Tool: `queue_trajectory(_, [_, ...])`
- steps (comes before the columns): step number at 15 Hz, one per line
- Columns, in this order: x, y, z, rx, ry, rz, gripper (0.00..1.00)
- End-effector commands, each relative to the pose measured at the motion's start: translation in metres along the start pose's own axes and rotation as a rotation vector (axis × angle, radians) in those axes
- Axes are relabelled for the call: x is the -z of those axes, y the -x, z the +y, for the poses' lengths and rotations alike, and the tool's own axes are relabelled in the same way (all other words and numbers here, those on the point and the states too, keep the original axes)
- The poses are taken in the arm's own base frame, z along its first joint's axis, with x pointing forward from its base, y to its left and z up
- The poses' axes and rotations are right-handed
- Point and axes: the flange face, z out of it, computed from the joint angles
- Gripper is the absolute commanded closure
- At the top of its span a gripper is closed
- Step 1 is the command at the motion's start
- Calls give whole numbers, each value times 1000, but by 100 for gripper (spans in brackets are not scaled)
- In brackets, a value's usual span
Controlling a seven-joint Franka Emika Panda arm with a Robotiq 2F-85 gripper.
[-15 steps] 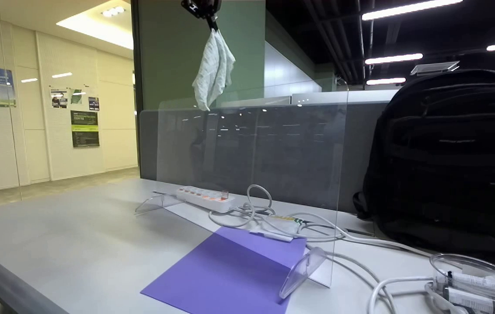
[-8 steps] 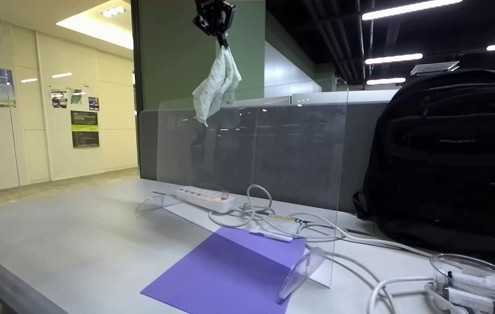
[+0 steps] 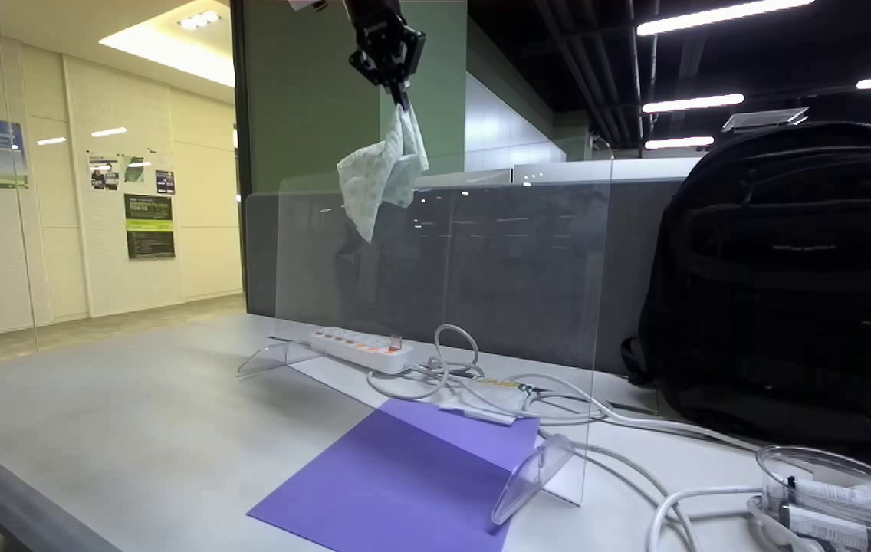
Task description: Put the cloth on the clear screen
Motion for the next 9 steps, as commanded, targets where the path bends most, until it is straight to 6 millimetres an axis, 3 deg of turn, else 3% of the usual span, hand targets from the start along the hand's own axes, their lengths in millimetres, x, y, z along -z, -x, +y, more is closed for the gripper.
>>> queue_trajectory(1, [-6,10,7,-41,18,-45,91])
queue_trajectory(2, [-9,12,9,-46,23,-59,73])
queue_trajectory(9, [-11,16,12,-66,31,-73,26])
